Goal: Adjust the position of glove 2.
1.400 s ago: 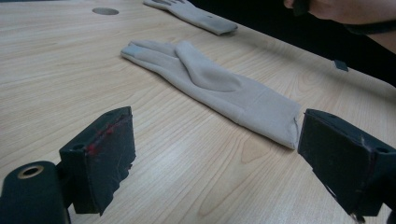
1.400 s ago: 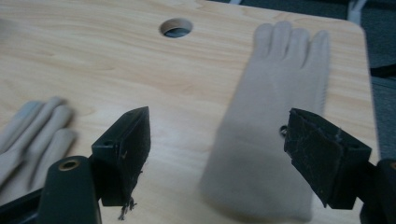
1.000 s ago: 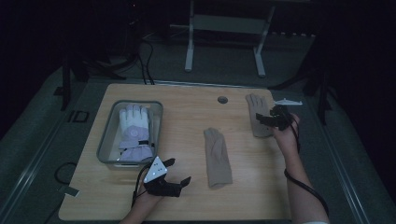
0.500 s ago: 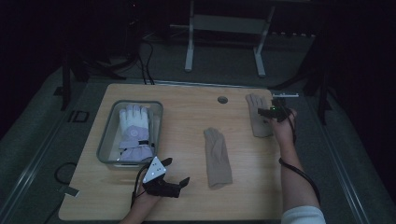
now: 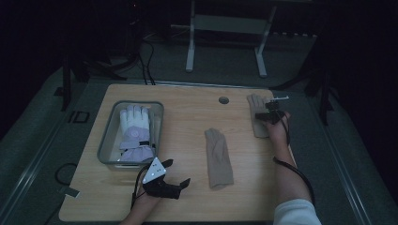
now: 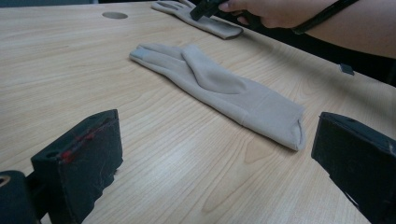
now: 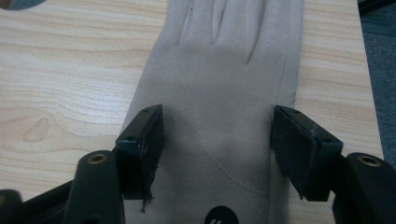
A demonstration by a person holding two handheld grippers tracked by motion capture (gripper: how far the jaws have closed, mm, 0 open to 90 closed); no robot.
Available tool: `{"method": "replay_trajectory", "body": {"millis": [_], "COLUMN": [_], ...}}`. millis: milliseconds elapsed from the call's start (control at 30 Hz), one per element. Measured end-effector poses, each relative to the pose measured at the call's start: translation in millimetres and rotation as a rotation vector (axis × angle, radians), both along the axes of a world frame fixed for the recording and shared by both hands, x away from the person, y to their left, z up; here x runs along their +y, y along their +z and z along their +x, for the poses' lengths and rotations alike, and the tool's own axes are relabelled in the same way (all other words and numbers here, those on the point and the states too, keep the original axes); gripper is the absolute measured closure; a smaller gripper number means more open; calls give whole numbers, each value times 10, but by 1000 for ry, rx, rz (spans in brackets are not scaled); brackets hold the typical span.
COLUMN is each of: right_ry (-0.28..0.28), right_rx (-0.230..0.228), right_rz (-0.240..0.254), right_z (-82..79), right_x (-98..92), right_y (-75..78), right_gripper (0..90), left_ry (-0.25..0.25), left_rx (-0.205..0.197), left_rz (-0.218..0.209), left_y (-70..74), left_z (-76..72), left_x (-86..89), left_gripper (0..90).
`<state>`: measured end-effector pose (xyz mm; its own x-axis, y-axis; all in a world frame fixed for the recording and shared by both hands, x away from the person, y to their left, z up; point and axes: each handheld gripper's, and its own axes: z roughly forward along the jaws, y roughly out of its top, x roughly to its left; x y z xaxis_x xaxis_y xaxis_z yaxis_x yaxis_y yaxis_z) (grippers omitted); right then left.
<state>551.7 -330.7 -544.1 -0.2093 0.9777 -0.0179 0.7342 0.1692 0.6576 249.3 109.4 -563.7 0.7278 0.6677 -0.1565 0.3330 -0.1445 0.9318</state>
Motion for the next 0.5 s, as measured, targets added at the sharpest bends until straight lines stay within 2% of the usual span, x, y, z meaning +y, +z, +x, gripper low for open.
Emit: {"method": "replay_trajectory", "body": {"millis": [100,167,233,333,400,500], "right_ry": [0,-14,-35,-59,-67,-62], "right_rx": [12,17,21,16,20,19], "right_rz": [-12,-18,-26,3,42,39], "right_z": [2,-1,-12,-34,-58,-111], "right_x": [-17,-24,-24,-43,-58,-61], "right_y": [25,42,52,57,75,131], "right_gripper": [509,676,777,808,811,815], "left_ry": [-1,-5,-9,-16,-19,-20], "left_rx": [1,0,2,2,-2,-2], "left_rz": [-3,-9,-8,-5,-2,6], "left_y": [-3,0,-1,-6,-7,-5], "left_z": [-6,-7,-6,-9,-14,-17], "left_x": [-7,-16,-24,-36,-47,-57], "left_gripper": [24,24,24,24,24,24]}}
